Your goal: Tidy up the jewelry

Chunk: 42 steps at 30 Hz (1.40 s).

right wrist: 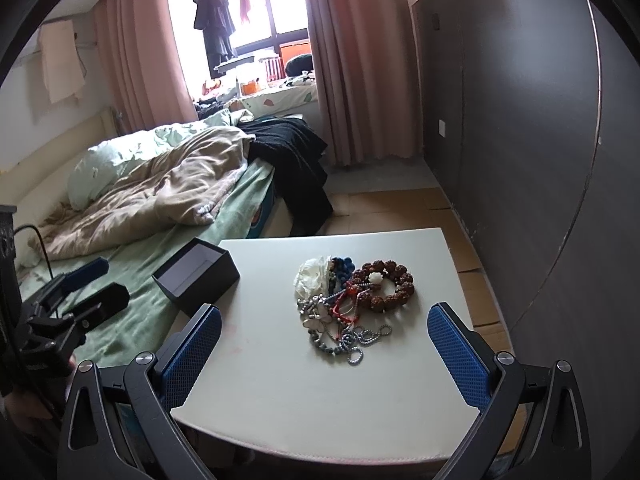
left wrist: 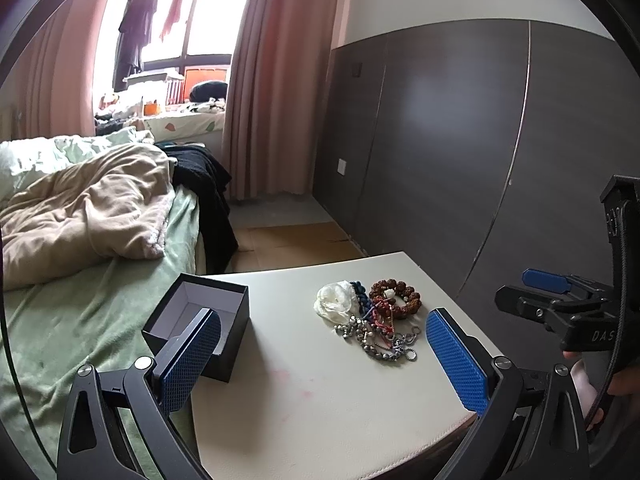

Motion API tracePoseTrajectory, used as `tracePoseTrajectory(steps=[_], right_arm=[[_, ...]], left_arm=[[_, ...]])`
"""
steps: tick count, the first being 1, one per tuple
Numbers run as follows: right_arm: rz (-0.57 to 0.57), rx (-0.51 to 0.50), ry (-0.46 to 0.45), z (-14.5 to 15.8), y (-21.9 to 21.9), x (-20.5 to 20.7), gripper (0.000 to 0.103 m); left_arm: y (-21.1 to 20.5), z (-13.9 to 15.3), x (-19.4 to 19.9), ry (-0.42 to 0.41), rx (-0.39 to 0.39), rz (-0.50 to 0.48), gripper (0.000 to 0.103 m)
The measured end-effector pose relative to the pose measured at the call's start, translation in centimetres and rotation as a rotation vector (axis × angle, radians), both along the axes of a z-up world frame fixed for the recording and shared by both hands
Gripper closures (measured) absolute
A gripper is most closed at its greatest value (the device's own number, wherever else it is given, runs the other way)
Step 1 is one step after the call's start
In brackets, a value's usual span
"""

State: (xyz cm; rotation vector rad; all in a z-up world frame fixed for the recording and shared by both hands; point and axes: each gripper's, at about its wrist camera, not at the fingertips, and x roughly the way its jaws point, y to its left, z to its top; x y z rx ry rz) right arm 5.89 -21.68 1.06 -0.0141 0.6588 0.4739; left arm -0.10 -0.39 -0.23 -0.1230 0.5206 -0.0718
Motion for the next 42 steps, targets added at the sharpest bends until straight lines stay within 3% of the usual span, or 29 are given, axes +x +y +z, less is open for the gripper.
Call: tracePoseTrajectory(steps=[17,29,37,42], right_arm=[[-0.017,0.011,0.011,-0.2,-1.0,0.7,0.000],[-0.165,0.131,0.145,-2.1,-4.9,4.7,0.000],[-0.267,0.169,0.246,-4.3,-7.0,7.8,0.001],[-0.303,0.206,0.299,-5.2,-8.1,9.5,0.002]], left_arm=[[-0.4,-0.1,1.2,0.001,0.006,-0.002,0.001],[-1.3,-1.3,4.9,0.047,-0.034,-0.007,0.001],[-2.6,-3.9,8.4,0.136,-0.048,-0.051,0.026],[-4.3,-5.5,9.9,0.183,-0.018,-0.094,0.035]])
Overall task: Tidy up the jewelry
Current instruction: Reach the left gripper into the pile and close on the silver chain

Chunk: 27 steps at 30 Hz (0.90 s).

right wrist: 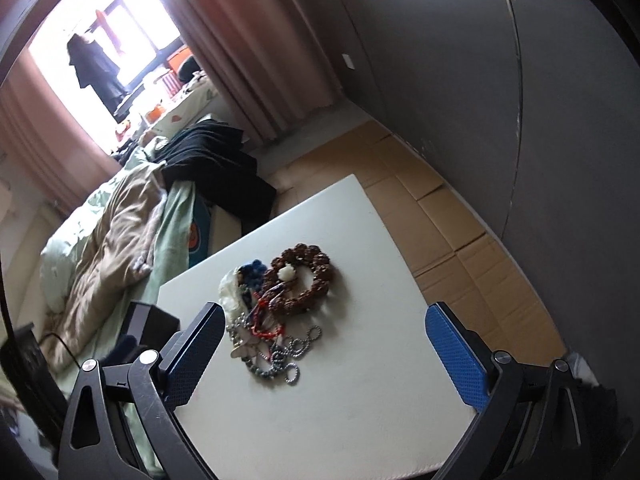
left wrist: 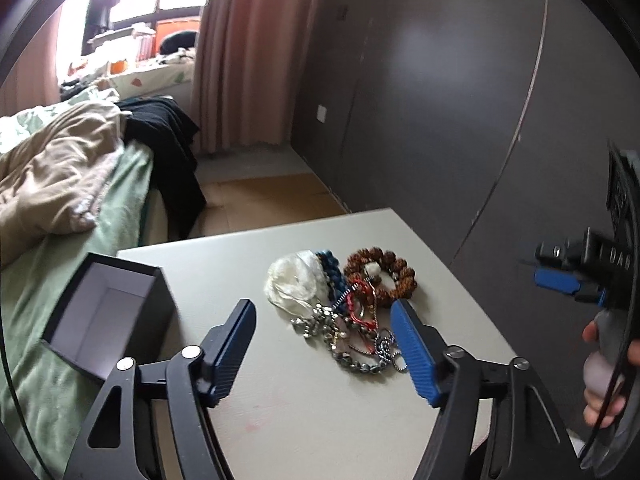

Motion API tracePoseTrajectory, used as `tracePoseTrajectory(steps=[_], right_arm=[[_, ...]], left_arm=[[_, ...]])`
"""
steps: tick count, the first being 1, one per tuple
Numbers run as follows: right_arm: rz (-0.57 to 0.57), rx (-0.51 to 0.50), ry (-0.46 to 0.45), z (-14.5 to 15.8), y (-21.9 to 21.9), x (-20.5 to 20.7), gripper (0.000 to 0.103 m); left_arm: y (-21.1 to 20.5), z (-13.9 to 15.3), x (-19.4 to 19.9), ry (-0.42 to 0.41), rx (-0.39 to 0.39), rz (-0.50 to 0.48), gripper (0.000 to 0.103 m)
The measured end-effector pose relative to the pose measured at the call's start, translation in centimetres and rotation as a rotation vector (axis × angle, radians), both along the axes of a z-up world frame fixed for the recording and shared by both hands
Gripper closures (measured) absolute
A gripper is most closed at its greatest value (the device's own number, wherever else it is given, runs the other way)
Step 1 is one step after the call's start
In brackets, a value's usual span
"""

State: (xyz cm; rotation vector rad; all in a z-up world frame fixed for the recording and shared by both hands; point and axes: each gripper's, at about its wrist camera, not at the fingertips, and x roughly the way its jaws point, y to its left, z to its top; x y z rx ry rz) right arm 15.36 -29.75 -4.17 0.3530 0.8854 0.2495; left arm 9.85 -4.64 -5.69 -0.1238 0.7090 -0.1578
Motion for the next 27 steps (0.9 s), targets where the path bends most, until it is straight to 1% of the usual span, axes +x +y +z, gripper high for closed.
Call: tracePoseTrajectory(steps=[3,8,11,13,15,16,17,19,21,27], right_arm=[[-0.004,0.011,0.008,-0.1,-0.4,0.5,0.002],[-0.016,0.033,0.018,-0.1,-1.0,1.3,0.002],[-0.027,0.045,0.027,-0.3,-1.3,1.7,0.002],[-0.033,0.045,0.038,-0.5,-1.5,2.0,0.002],[-0.044,0.052,0.053,-0.8,-1.8,2.2,0.002],[-0.050,0.057,0.058,-0.9,-2.0,2.3,0.002],[-0.058,0.063,0.061,-0.9,-2.1,2.3,0.002],[-0.075,0.065,0.062,-1.0,-2.6,2.3,0.002],[-0.091,0.060,0.065,-1.1,-3.0,2.5,0.002],[-0.116,0.082,0.081,-1.4,-4.1,2.5,0.002]], left_arm=[[-1.2,-0.9,0.8,0.022,0.023,-0.038,0.039],[-3.0,-2.0,2.1,0.050,0.034,-0.087,0.044],[-3.9,-2.8,2.9,0.071,0.033,-0.107,0.053],[-4.2,-3.2,3.6,0.085,0.013,-0.117,0.061],[-4.6,-3.5,4.3,0.094,-0.008,-0.128,0.062],[-4.8,-3.7,4.7,0.100,-0.018,-0.131,0.064],[-4.9,-3.8,5.0,0.101,-0.020,-0.134,0.066],[-5.3,-4.3,5.8,0.113,-0.029,-0.146,0.074],[-5.6,-4.8,6.3,0.128,-0.032,-0.150,0.078],[-6.6,-6.3,7.7,0.162,-0.018,-0.154,0.082]])
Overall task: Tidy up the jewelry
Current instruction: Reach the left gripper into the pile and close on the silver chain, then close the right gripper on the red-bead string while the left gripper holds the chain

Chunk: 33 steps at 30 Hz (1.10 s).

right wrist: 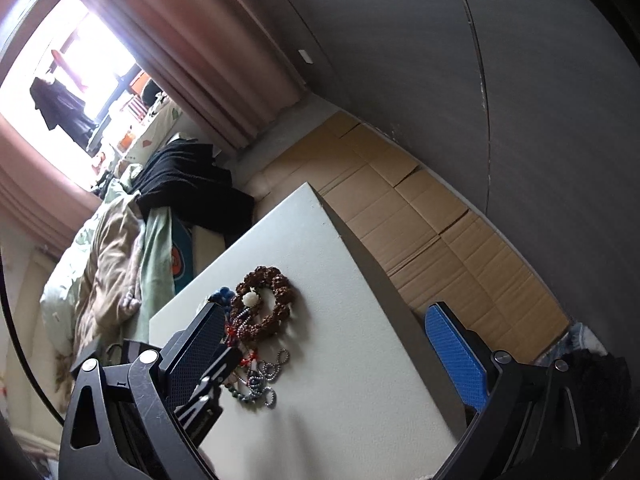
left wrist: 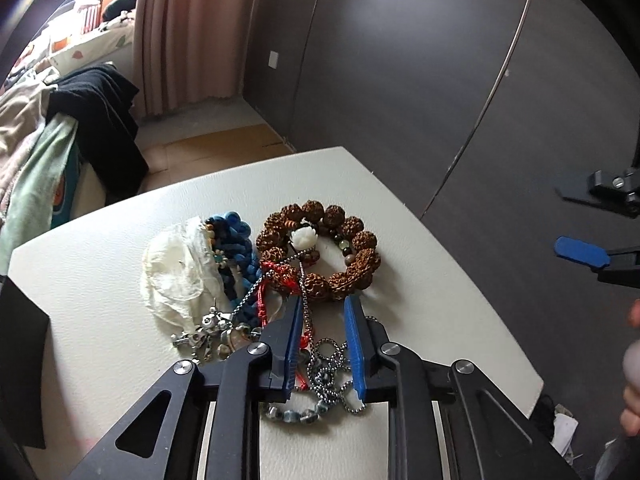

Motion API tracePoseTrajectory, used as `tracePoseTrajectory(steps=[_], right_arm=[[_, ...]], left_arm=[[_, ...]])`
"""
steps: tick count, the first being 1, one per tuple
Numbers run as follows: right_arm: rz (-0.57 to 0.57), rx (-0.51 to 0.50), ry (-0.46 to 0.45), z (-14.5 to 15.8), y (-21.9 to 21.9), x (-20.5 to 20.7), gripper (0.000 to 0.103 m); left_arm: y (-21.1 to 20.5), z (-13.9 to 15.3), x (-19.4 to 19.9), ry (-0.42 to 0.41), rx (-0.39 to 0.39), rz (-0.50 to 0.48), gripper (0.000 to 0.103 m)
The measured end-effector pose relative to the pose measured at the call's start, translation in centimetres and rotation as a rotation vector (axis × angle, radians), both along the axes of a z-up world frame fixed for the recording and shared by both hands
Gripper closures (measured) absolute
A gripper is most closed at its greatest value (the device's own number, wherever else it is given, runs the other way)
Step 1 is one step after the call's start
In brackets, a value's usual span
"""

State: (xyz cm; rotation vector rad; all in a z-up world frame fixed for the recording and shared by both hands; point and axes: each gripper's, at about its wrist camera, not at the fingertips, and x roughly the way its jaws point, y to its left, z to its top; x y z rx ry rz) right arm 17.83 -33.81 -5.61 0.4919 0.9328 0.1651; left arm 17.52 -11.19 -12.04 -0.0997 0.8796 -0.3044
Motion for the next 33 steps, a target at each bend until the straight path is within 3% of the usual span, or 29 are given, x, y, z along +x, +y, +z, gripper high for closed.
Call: tracePoseTrajectory(steps=[5,14,21,28,32,33], right_arm=[[0.004,0.005,0.003,0.0,-0.1,-0.1,0.002],[0.011,0.000,0.006,0.1,0.0,-0.1,0.002],[0.025,-0.018,0.009,0.0,0.8,-0.1,0.002],[0.069,-0.028,0.026,-0.6,2.6,0.3,0.002],[0.104,0.018,0.040,-1.3,3.5,0.7,0.002],[0.114,0.041,0.051,-1.7,3.8,0.9,0.006]], left_arm=[[-0.3,-1.1,0.7,0.023,0.024,0.013,0.082],[-0.6,-2.0,1.3,0.027,0.058,0.018,0.101],[0.4,0.3,-0.1,-0.019,0.007,0.000,0.101],[3.0,2.2,-1.0,-0.043,-0.063,0.045,0.101],[4.6,4.1,-1.7,-0.095,-0.095,0.080,0.101],[4.7,4.4,-1.8,-0.103,-0.102,0.084,0.101]])
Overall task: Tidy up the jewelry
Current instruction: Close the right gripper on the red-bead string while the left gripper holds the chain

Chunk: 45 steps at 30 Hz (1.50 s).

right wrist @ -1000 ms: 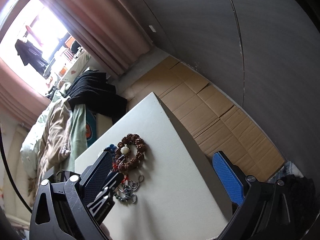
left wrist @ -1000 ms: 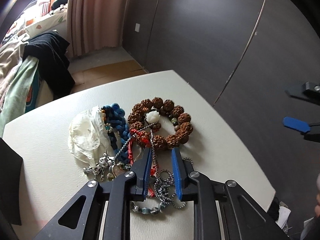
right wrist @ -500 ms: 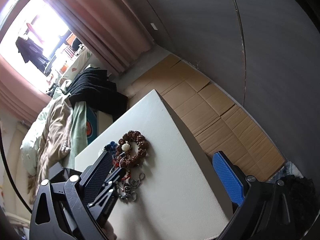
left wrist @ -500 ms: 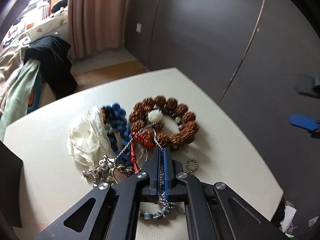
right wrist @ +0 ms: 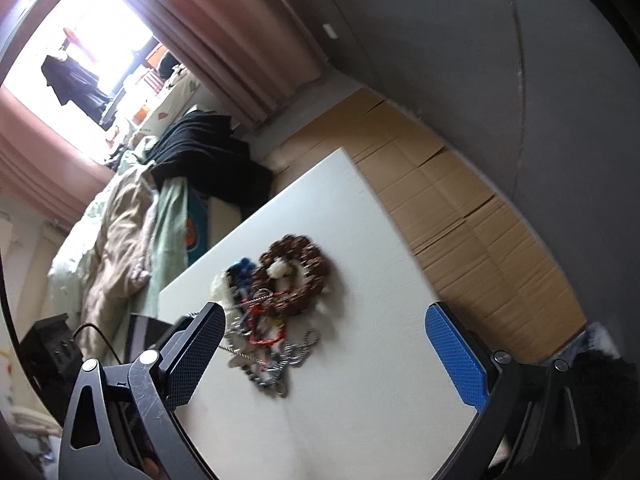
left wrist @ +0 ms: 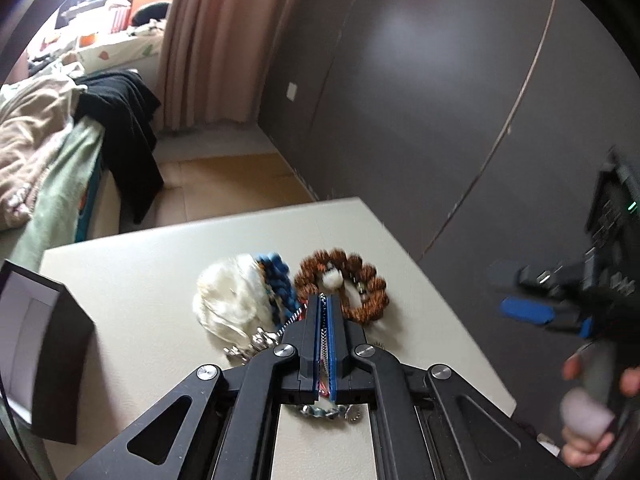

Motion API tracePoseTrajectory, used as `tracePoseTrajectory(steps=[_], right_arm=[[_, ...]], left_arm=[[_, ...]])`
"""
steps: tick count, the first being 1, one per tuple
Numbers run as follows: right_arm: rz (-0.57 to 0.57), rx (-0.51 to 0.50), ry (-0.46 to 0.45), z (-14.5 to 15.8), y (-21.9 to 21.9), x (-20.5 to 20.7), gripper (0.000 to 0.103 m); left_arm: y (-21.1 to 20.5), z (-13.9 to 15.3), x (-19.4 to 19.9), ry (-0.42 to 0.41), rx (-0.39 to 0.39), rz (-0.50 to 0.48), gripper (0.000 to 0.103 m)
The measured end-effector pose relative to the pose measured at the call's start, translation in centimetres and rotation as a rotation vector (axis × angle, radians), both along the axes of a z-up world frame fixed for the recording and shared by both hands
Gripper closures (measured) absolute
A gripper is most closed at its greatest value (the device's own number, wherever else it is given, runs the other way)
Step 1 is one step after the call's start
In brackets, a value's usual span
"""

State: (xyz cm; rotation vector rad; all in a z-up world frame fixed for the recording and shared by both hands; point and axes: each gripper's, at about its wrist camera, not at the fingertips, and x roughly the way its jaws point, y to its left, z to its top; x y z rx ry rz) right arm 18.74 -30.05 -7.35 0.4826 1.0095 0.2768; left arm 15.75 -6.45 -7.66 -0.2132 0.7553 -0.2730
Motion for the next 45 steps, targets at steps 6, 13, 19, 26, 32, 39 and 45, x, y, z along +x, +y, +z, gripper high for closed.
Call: tracePoseTrajectory(steps=[6,13,19,26,32,39,45], right_arm=[[0.042,0.046,0.085,-2.6,2.2,1.5,0.037],[0.074,0.060,0.132,-4.4,4.3,2.8,0.054],[0.151,0.074,0.151,-5.2,7.0,2.7,0.063],[0.187,-0.029,0.184,-6.8,10.1,3.0,0.063],[0.195,-0.203,0.107,-6.2,12.2,3.2,0.063],[0.253,-0.437,0.040,-6.1,14.7,2.9,0.086],[0.294,-0.325,0.076,-5.6,12.7,3.1,0.093]], left_arm=[[1.1,2.3,-0.8,-0.062,-0.028,0.024,0.101],[3.8,4.0,-2.1,-0.113,-0.061,0.086,0.101],[6.1,5.8,-3.3,-0.161,-0.091,0.141,0.101],[7.3,5.9,-3.6,-0.160,-0.100,0.158,0.101],[7.7,5.3,-3.6,-0.139,-0.090,0.165,0.101],[8.7,4.9,-3.9,-0.123,-0.099,0.193,0.101],[7.8,6.4,-4.8,-0.159,-0.091,0.178,0.101]])
